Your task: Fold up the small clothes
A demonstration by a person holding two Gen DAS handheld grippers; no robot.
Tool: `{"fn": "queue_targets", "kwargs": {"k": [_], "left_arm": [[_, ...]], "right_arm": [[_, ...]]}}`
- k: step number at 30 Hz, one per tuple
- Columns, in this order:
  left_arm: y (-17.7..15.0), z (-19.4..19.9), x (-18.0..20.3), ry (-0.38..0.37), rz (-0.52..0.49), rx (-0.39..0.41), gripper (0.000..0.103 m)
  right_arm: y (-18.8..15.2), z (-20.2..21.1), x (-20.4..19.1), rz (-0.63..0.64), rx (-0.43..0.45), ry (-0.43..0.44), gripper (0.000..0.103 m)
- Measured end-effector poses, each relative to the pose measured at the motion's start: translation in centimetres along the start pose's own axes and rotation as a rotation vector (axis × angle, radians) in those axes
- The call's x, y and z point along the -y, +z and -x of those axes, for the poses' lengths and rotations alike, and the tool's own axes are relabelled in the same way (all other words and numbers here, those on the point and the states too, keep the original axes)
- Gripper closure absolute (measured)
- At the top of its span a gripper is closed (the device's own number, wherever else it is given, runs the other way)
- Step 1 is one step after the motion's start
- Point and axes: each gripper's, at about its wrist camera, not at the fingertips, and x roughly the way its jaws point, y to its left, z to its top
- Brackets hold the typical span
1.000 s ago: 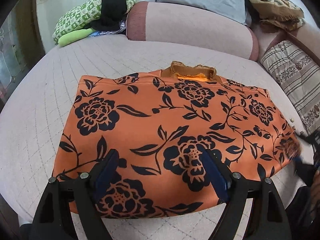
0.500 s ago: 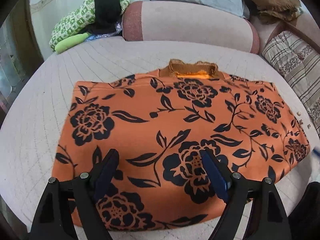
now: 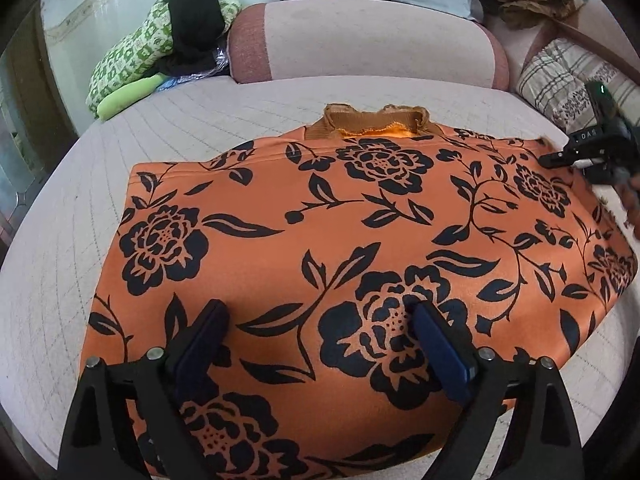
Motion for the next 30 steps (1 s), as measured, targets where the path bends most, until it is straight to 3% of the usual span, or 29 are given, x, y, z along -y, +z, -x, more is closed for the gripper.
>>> {"fn": "queue_targets", "kwargs": {"k": [3,5,7,8,10,12,14,16,18,20,22,23,24,25,27,30], "left_arm": [[0.0,-0.1,0.0,-0.005,0.000,0.006,0.006],[0.1,-0.2,0.1,0.000,-0.008,0.002,0.006],[0.3,0.1,-0.1,-0.011,0.005,-0.009,0.006],[0.5,0.3,-0.4,-0.026,0.023,-0.015,0.006],[0.6,0.9,-1.2,-0.049,0.072,-0.012,0.006],[0.4,1.3,-1.9,-0.052,0.111,-0.013,0.006],[0.3,1.4,-2.2,-0.046,0.132,-0.021,0.006],[0.3,1.6,-2.4,-0.047,0.153,-0.024,0.006],[0.2,2.0,-2.6,-0.056,0.169,-0.031,0.006],[0.0,2.6,-2.8,-0.053,0.168,-0.029,0.006],[-0.2,3.1,-3.0,-0.048,0.174,-0.027,0.006],[-0.4,3.3,-3.4,-0.050,0.182,-0.025,0.006],[-0.5,3.3,-3.6,-0.050,0.187,-0.025,0.006],[-0.6,3.2,-3.8,-0.046,0.192,-0.029,0.006],[-0.8,2.6,-4.3,-0.045,0.212,-0.049,0.006],[-1.2,1.8,-4.5,-0.044,0.217,-0.066,0.006]], "right_arm": [[-0.2,1.5,-1.9,0.081,0.064,-0.095,0.089],[-0.6,0.3,-0.8,0.039,0.033,-0.120,0.089],[-0.6,0.3,0.6,-0.027,0.071,-0.071,0.083],[-0.7,0.8,1.0,-0.056,0.086,-0.061,0.072],[-1.1,2.5,1.0,-0.077,0.122,-0.143,0.055],[-1.9,5.3,-0.2,-0.039,0.187,-0.189,0.052],[-3.0,7.7,-2.2,0.008,0.241,-0.154,0.052],[-4.7,9.2,-4.8,0.079,0.249,-0.069,0.046],[-6.2,8.6,-6.7,0.149,0.191,0.056,0.028],[-7.0,6.7,-6.2,0.152,0.106,0.117,0.028],[-6.8,3.8,-2.3,-0.007,0.011,0.050,0.029],[-6.6,3.5,-0.8,-0.084,0.020,0.052,0.042],[-6.7,4.3,0.5,-0.161,0.052,0.090,0.045],[-6.7,5.0,0.4,-0.170,0.071,0.094,0.044],[-6.2,6.5,-1.6,-0.086,0.106,0.075,0.033],[-4.5,6.4,-3.7,-0.016,0.104,0.109,0.028]]}}
